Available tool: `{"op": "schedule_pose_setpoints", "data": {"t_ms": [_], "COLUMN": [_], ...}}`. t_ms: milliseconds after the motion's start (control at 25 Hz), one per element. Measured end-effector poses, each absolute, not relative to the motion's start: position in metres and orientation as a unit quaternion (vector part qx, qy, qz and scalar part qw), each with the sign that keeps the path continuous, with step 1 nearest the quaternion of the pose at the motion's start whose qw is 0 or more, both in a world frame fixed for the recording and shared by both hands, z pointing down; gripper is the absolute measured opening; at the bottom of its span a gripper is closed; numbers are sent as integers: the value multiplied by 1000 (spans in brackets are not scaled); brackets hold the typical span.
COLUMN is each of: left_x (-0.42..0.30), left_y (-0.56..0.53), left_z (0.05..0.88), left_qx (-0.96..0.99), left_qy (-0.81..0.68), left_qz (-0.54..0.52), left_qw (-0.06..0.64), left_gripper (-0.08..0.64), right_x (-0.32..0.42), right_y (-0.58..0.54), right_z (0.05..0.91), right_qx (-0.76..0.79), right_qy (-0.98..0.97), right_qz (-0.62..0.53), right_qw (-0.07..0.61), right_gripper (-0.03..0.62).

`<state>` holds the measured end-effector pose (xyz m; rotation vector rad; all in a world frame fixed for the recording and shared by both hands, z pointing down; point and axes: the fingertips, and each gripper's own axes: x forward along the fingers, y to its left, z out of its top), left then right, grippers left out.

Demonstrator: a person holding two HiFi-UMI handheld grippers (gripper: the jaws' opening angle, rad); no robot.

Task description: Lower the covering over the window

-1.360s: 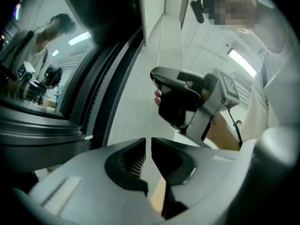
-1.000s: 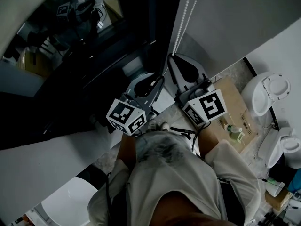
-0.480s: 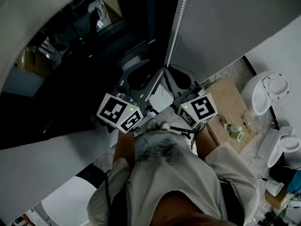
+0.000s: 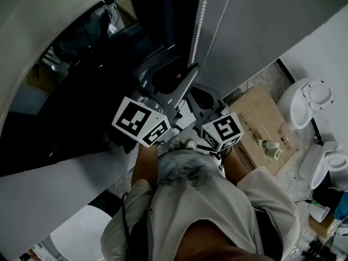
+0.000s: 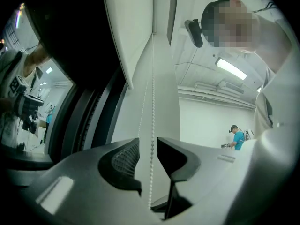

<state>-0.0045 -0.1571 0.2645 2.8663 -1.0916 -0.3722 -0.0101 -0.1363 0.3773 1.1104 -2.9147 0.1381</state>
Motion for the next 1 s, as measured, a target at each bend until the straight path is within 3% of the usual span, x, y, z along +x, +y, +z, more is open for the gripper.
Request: {"op": "schedule_pose_setpoints", "data": {"t_ms": [240,800,1000], "left_x": [1,-1,-2], "left_y": [-156,-156,-156], "left_z": [263,274,304], "left_qx": [926,923,923], "left_qy": [-358,-371,-376], "left_qz": [-120,-99,-78], "left_qw": [14,11,36], "left_gripper": [16,8,8], "right_x": [-6,-7,6], "right_y": [-136,-129,-128], "right_z": [381,377,346], "right_qx": [364,357,353], "right_qy": [-930,-933,-935], "right_qz": [42,30,21], "right_qw": [21,30,-25], "right_gripper": [18,22,118]}}
